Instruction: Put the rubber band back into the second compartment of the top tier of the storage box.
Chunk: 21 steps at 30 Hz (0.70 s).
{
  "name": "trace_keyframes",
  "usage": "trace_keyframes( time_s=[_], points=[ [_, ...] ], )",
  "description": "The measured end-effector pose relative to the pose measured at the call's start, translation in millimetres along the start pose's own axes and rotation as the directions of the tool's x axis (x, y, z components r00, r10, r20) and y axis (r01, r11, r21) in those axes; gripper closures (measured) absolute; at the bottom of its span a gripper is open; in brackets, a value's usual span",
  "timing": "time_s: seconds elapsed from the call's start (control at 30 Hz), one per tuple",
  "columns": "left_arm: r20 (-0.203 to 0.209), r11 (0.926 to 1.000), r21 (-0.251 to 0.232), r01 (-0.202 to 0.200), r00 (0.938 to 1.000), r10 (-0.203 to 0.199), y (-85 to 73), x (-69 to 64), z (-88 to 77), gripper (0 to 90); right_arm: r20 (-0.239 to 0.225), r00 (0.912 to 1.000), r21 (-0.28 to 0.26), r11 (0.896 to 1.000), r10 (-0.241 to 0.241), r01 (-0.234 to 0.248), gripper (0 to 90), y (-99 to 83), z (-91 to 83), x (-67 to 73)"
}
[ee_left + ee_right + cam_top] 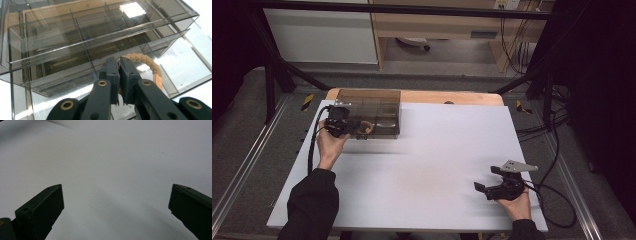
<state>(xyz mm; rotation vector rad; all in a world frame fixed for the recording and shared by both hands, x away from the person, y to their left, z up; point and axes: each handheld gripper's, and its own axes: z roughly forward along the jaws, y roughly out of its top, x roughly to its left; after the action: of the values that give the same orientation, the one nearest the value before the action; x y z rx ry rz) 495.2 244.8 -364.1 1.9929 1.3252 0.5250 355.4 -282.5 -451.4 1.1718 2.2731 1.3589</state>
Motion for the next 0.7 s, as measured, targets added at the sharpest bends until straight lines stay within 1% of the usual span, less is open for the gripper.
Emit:
trace_keyframes(
  time_s=[0.17, 0.3, 0.37, 0.47, 0.53, 0.7],
  points=[
    [0.002, 0.9999, 0.005, -0.014, 0.9999, 0.014, -0.2, -2.6, 1.4, 84.7, 0.0, 1.0, 0.0, 1.0, 0.001, -0.001, 0.7, 0.0, 0.0, -0.1],
    [0.002, 0.9999, 0.009, -0.008, 1.0, 0.008, -0.6, -2.0, 2.2, 83.7, 0.0, 1.0, -0.001, 1.0, 0.001, -0.001, 0.7, 0.0, -0.3, 0.0],
    [0.0, 1.0, 0.004, -0.008, 1.0, 0.008, -0.4, -2.4, 1.5, 82.8, 0.0, 1.0, -0.001, 1.0, 0.0, 0.0, 0.7, 0.1, -0.1, -0.2],
    [0.001, 0.9999, -0.008, -0.011, 0.9999, 0.011, 0.2, -2.6, -1.8, 76.3, 0.0, 1.0, -0.001, 1.0, 0.0, 0.0, 0.7, 0.1, 0.0, -0.1],
    [0.006, 0.9999, -0.016, -0.006, 1.0, 0.006, 0.4, -2.7, -4.4, 74.2, 0.0, 1.0, -0.001, 1.0, 0.001, -0.001, 0.7, 0.1, -0.2, 0.0],
    [0.02, 0.9992, -0.032, -0.024, 0.9995, 0.025, 0.3, -4.3, -13.2, 68.2, 0.0, 1.0, -0.003, 1.0, 0.001, -0.001, 0.7, 0.2, -0.4, -0.1]
  ],
)
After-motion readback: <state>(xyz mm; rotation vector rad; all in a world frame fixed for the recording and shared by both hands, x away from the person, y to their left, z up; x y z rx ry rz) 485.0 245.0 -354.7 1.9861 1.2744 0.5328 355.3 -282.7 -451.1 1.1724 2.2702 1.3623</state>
